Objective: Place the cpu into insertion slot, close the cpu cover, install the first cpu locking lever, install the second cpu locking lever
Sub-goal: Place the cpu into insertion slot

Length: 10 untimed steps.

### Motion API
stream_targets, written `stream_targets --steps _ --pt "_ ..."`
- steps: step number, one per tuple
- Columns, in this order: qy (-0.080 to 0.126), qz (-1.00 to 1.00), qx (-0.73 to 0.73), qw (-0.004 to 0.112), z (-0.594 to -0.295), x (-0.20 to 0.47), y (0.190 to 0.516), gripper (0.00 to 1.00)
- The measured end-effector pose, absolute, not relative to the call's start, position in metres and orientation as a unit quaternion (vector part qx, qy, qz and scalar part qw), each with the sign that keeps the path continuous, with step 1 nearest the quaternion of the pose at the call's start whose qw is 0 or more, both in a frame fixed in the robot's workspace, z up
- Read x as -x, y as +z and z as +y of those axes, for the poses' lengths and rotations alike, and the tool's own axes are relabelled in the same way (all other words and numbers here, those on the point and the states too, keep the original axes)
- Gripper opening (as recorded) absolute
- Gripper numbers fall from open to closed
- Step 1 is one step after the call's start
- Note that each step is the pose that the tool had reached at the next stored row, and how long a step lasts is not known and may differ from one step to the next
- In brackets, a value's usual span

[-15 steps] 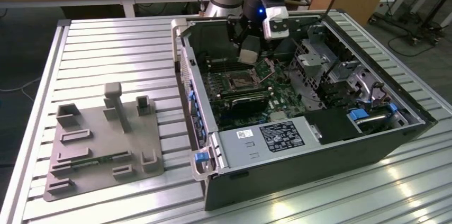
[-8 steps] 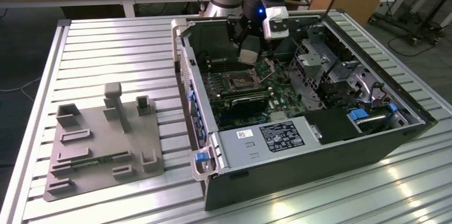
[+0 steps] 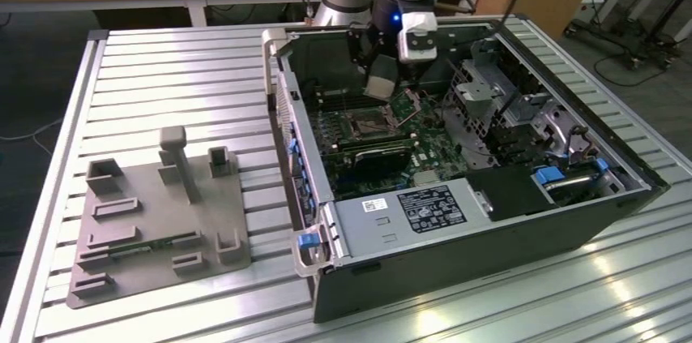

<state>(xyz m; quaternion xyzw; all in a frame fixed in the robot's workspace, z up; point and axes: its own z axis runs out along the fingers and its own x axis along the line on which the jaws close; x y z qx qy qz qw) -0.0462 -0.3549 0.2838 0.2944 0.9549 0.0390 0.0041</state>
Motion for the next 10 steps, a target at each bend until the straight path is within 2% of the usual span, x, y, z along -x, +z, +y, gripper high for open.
stream_targets --steps 10 --pt "0.038 0.925 -0.379 0.008 -0.3549 0.0462 0.2796 0.54"
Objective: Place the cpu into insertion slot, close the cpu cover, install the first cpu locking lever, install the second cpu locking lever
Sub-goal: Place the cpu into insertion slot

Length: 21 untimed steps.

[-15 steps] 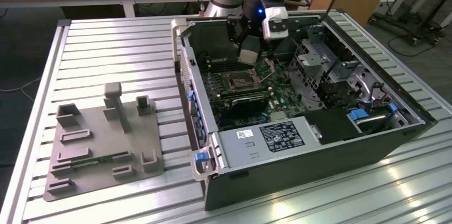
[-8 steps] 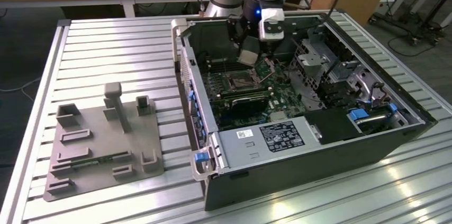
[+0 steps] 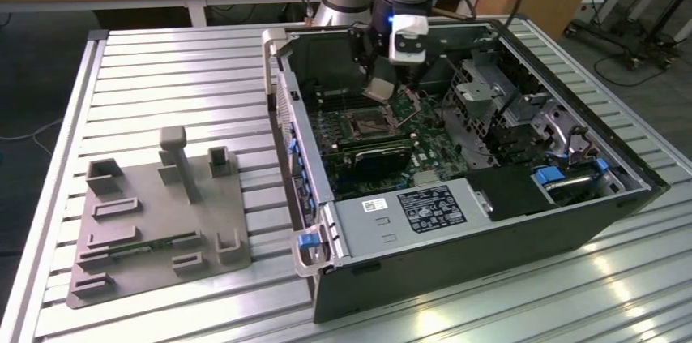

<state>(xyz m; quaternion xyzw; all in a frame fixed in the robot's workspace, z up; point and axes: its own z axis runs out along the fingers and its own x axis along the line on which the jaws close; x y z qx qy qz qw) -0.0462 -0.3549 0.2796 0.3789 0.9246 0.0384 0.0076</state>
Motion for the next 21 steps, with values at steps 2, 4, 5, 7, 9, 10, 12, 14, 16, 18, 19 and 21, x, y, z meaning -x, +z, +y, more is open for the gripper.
stream_targets --steps 2,4,5,7,9,10,12,14,16,18,19,21 --pt "0.038 0.918 -0.395 0.008 -0.3549 0.0462 0.2789 0.54" --pt "0.038 0.91 -0.412 0.009 -0.3549 0.0463 0.2781 0.54" --pt "0.038 0.907 -0.42 0.009 -0.3549 0.0462 0.2777 0.54" --pt "0.038 0.899 -0.436 0.01 -0.3549 0.0462 0.2769 0.54" --pt "0.038 0.892 -0.45 0.011 -0.3549 0.0462 0.2759 0.54" --pt "0.038 0.889 -0.456 0.011 -0.3549 0.0464 0.2757 0.54" --pt "0.037 0.887 -0.46 0.011 -0.3549 0.0467 0.2754 0.54" --pt "0.037 0.887 -0.461 0.011 -0.3549 0.0467 0.2753 0.54" --pt "0.037 0.887 -0.461 0.011 -0.3549 0.0467 0.2753 0.54" --pt "0.037 0.887 -0.461 0.011 -0.3549 0.0467 0.2753 0.54" --pt "0.037 0.887 -0.461 0.011 -0.3549 0.0467 0.2752 0.54" --pt "0.037 0.887 -0.461 0.011 -0.3549 0.0467 0.2752 0.54"
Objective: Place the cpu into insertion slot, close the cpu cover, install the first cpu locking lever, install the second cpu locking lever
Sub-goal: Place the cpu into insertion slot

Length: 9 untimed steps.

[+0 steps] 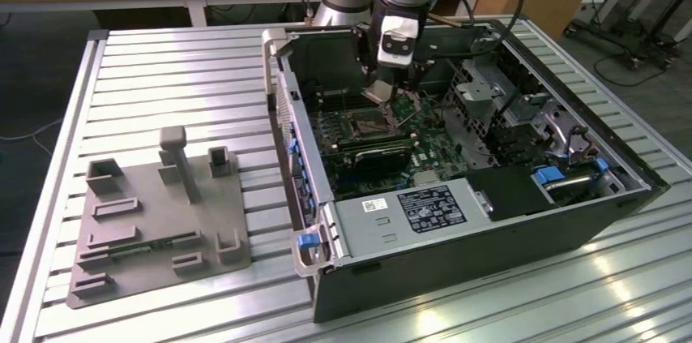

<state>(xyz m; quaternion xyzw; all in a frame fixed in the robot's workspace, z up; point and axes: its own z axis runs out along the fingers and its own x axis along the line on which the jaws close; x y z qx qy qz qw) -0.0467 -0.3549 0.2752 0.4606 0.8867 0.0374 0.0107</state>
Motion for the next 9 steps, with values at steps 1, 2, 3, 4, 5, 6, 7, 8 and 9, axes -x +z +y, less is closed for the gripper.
stream_targets --steps 1,2,3,4,5,6,7,8,9 --pt "0.037 0.887 -0.461 0.011 -0.3549 0.0467 0.2752 0.54" --pt "0.037 0.887 -0.461 0.011 -0.3549 0.0467 0.2752 0.54" --pt "0.037 0.887 -0.461 0.011 -0.3549 0.0467 0.275 0.54" --pt "0.038 0.886 -0.462 0.011 -0.3548 0.0466 0.2747 0.54" --pt "0.038 0.884 -0.466 0.011 -0.3548 0.0466 0.2741 0.54" --pt "0.037 0.88 -0.473 0.011 -0.3549 0.0467 0.2734 0.54" --pt "0.037 0.876 -0.481 0.012 -0.3549 0.0467 0.2726 0.54" --pt "0.037 0.871 -0.489 0.012 -0.3549 0.0467 0.2717 0.54" --pt "0.037 0.867 -0.497 0.012 -0.3549 0.0467 0.2709 0.54"
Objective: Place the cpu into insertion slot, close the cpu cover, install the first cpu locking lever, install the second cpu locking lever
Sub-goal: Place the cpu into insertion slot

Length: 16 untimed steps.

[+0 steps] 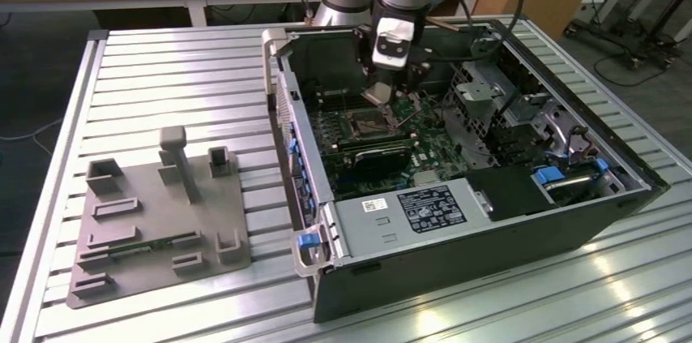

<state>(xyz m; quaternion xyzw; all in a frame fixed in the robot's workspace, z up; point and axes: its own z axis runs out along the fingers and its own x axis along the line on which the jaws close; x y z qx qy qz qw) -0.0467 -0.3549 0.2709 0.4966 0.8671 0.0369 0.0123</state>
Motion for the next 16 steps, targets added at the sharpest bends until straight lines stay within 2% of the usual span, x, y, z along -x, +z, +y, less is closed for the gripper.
stream_targets --steps 16 --pt "0.036 0.813 -0.581 0.016 -0.3547 0.047 0.265 0.54"
